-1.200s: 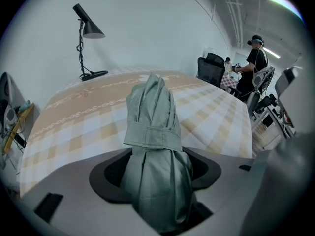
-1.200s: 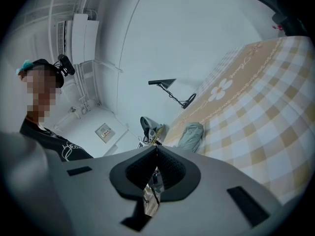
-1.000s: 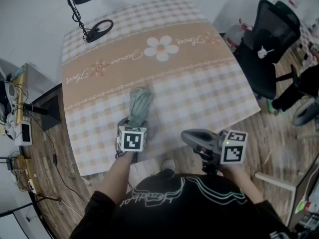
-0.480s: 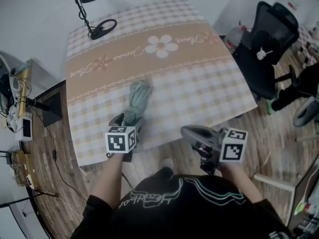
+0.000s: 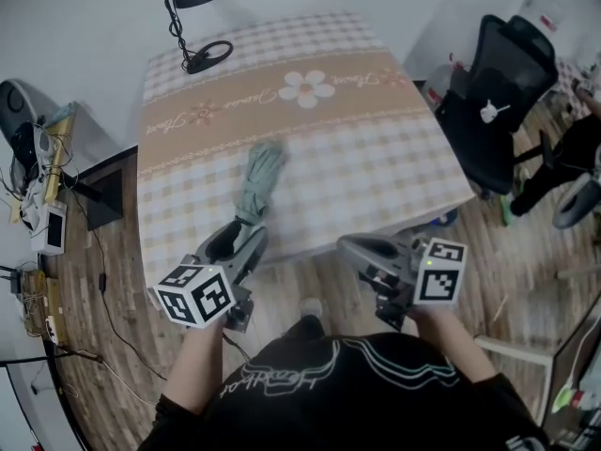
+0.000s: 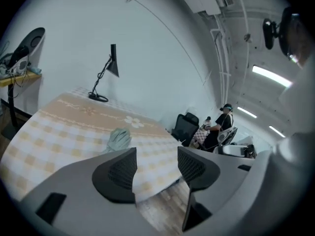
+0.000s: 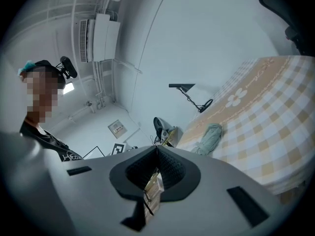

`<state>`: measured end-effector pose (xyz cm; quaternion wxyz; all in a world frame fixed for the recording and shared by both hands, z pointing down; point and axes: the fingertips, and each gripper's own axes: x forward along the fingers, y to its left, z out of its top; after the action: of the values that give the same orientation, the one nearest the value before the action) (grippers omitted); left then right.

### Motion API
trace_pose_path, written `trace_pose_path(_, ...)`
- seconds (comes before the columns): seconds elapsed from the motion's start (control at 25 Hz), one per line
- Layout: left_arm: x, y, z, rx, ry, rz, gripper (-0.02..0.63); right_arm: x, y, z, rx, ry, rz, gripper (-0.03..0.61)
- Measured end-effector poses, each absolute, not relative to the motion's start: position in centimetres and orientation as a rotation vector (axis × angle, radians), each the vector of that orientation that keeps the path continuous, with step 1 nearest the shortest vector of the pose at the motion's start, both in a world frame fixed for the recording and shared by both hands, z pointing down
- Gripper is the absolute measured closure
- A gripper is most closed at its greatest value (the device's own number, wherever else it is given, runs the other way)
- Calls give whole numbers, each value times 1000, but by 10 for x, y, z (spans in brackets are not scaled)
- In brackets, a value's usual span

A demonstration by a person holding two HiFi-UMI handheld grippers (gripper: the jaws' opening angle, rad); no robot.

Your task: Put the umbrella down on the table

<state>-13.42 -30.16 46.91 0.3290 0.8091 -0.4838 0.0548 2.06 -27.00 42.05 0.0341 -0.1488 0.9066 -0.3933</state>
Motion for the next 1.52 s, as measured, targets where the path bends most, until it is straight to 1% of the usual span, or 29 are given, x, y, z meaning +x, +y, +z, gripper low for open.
trace_pose_path(0.08,-126,-287,450,2131,-1263,86,391,23,-261,411,-439,2795,-1186,568)
trace_pose_path(0.12,-121,-279,443,2136,-1261,66,429,25,-257,407,-429,2794,-1174,568)
trace_pose_path(0.28,-103,-246,420,2156,-1212,-8,531,26,-237,388,-364,2806,-1122,568)
trace_pose_path(0.36,-98,-231,407,2178,-1206,-31,546,24,-224,382,-342,2822,-1094,568)
trace_pose_path(0.56,-82,-197,374,2252,-1184,-76,612,28,-196,370,-321,2820,-1053,568)
trace_pose_path(0.76,-56,-163,339,2411,-1089,-61,615,29,-167,346,-247,2867,-967,568)
trace_pose_path(1.08,-25,-111,333,2529,-1085,9,615,41,-109,327,-238,2927,-762,568)
trace_pose_path(1.52,0,-79,326,2567,-1044,-6,615,54,-73,320,-213,2932,-724,568)
